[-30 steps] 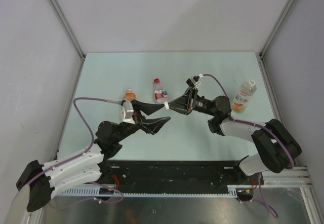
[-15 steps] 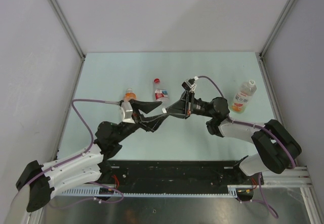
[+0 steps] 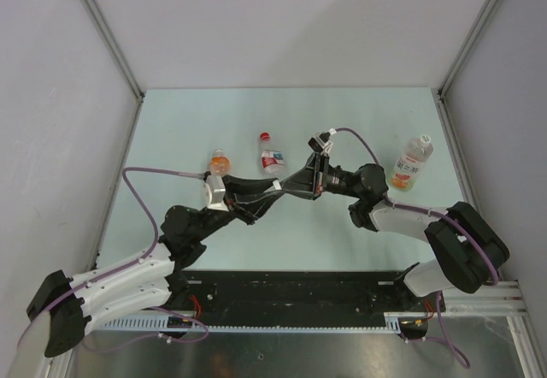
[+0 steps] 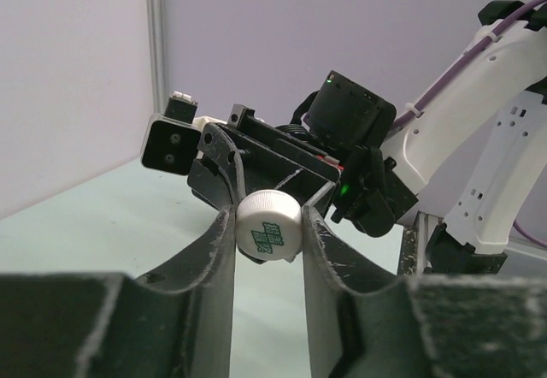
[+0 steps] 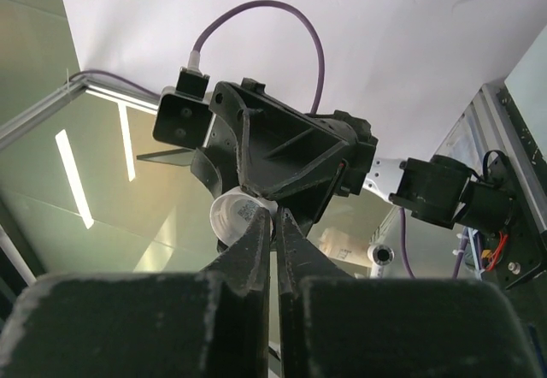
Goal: Screw on the bottle caps
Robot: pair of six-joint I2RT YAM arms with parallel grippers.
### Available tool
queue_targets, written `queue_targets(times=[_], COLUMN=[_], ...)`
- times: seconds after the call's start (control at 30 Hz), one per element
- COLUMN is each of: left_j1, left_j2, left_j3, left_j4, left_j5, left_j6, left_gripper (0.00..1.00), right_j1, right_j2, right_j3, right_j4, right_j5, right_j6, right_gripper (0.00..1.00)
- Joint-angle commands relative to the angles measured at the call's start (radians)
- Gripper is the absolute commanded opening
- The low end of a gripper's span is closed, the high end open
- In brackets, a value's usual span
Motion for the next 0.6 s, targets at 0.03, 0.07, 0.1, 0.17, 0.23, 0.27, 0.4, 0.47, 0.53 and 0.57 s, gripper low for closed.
queue_targets(times=[0.03,0.07,0.1,0.17,0.23,0.27,0.4,0.47,0.53,0.57], left_j1=[0.002,0.002,0.002,0.001,0.002,0.002,0.003,0.002,0.002,0.001], left_j2=[-0.01,-0.013,-0.015,-0.019,-0.024,-0.026,-0.044,-0.055,-0.065,-0.066], left_j3=[0.039,0.036,0.034,0.029,0.025,0.023,0.012,0.012,0.027,0.039], left_j4=[0.028,0.028,0.028,0.028,0.028,0.027,0.013,-0.012,-0.086,-0.129], left_j5=[-0.012,-0.02,-0.027,-0.043,-0.061,-0.069,-0.093,-0.11,-0.137,-0.153], left_j6=[0.021,0.017,0.013,0.005,-0.004,-0.008,-0.029,-0.042,-0.059,-0.067], left_gripper=[0.2,0.15,0.12,0.07,0.03,0.02,0.01,0.01,0.0,0.0], right_j1=[-0.005,-0.006,-0.007,-0.008,-0.012,-0.014,-0.044,-0.074,-0.114,-0.136], right_j2=[-0.036,-0.038,-0.042,-0.051,-0.07,-0.084,-0.173,-0.245,-0.358,-0.424], right_j3=[0.0,0.0,0.0,0.0,0.0,0.0,0.0,0.0,0.001,0.003], right_j4=[0.172,0.169,0.164,0.15,0.121,0.101,-0.079,-0.229,-0.467,-0.614], right_j5=[-0.02,-0.021,-0.023,-0.026,-0.029,-0.029,-0.013,0.016,0.096,0.159], right_j6=[-0.015,-0.018,-0.024,-0.039,-0.061,-0.076,-0.19,-0.286,-0.411,-0.482], right_gripper=[0.07,0.09,0.14,0.21,0.3,0.33,0.51,0.61,0.75,0.83])
